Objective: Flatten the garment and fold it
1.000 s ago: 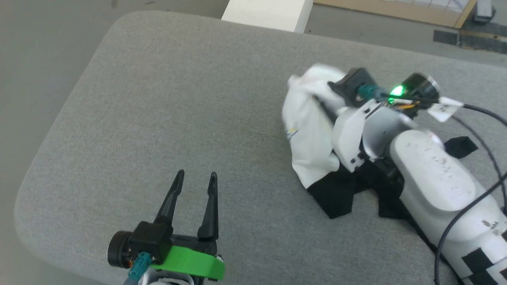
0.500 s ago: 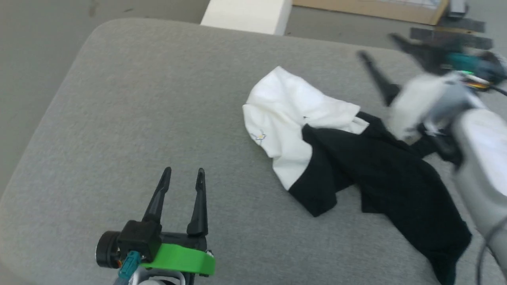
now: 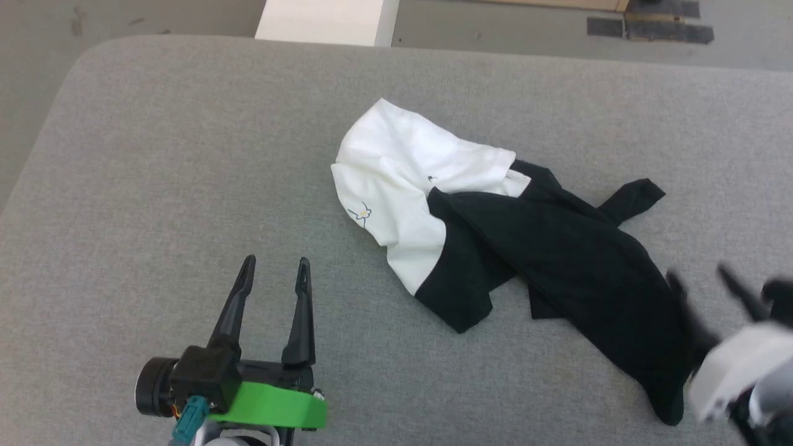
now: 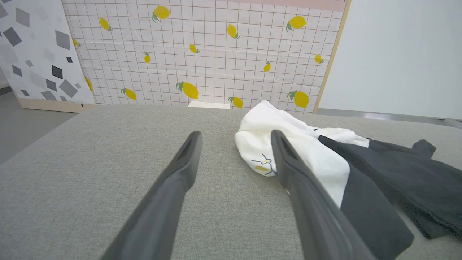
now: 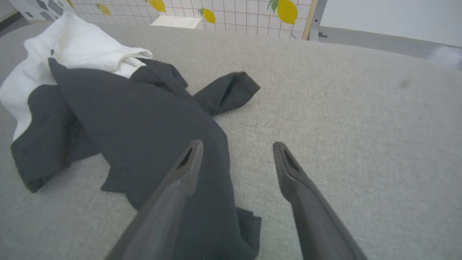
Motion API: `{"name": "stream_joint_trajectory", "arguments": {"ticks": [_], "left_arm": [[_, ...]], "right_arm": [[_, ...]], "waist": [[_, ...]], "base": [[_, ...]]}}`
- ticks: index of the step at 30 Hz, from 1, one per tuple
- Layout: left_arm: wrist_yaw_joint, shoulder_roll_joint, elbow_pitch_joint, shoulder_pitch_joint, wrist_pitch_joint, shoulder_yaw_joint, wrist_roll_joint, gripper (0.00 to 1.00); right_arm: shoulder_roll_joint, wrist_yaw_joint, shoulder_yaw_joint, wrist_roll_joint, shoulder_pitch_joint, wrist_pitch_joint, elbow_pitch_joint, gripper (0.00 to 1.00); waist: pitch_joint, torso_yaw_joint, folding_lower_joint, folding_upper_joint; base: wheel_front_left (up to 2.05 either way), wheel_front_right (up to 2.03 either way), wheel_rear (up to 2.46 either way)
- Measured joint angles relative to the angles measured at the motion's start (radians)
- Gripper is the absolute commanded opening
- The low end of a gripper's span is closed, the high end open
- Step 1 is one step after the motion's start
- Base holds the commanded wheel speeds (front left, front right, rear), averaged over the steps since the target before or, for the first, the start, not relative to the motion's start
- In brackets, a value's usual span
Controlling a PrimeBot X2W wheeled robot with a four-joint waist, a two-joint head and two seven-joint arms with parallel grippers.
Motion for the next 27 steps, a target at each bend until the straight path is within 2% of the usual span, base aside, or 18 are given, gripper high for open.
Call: {"name": "stream_joint_trajectory", "arguments": {"ticks": [6, 10, 11, 12, 14, 18, 21, 25, 27], "left_arm": [[-0.002, 0.0, 0.004, -0.004, 0.0, -0.005, 0.001, 1.0], [-0.003, 0.0, 0.008, -0.005, 0.0, -0.006, 0.001, 1.0], [-0.003, 0.0, 0.009, -0.005, 0.0, -0.005, 0.001, 1.0], [-0.003, 0.0, 0.009, -0.005, 0.0, -0.004, 0.001, 1.0], [-0.003, 0.0, 0.01, -0.006, 0.0, -0.002, 0.001, 1.0], [-0.003, 0.0, 0.014, -0.006, 0.0, 0.004, 0.001, 1.0], [-0.003, 0.0, 0.015, -0.005, 0.0, 0.01, 0.001, 1.0], [-0.003, 0.0, 0.015, -0.004, 0.0, 0.016, 0.001, 1.0], [-0.01, -0.001, 0.02, -0.003, 0.0, 0.016, 0.001, 1.0]], "right_arm": [[0.102, 0.0, -0.03, -0.03, 0.131, 0.036, -0.039, 1.0], [0.119, 0.0, -0.04, -0.06, 0.143, 0.043, 0.001, 1.0], [0.121, 0.0, -0.039, -0.067, 0.143, 0.047, 0.016, 0.95], [0.12, 0.0, -0.04, -0.072, 0.14, 0.048, 0.028, 0.48], [0.122, 0.0, -0.049, -0.077, 0.134, 0.044, 0.049, 0.0], [0.11, 0.0, -0.059, -0.089, 0.094, 0.02, 0.051, 0.0], [0.091, 0.0, -0.034, -0.086, 0.045, 0.012, 0.004, 0.0], [0.047, 0.0, 0.046, -0.047, -0.05, 0.054, -0.106, 0.0], [0.005, 0.0, 0.126, -0.029, -0.14, 0.1, -0.186, 0.0]], "waist": [[0.023, 0.005, 0.0, 0.0], [0.024, 0.021, 0.0, 0.0], [0.024, 0.025, 0.0, 0.0], [0.024, 0.03, 0.0, 0.0], [0.022, 0.036, 0.0, 0.0], [0.012, 0.046, 0.0, 0.0], [-0.001, 0.047, 0.0, 0.0], [-0.024, 0.047, 0.0, 0.0], [-0.045, 0.049, 0.0, 0.0]], "base": [[0.0, 0.0, 0.0], [0.0, 0.0, 0.0], [0.0, 0.0, 0.0], [0.0, 0.0, 0.0], [0.0, 0.0, 0.0], [0.0, 0.0, 0.0], [0.0, 0.0, 0.0], [0.0, 0.0, 0.0], [0.0, 0.0, 0.0]]}}
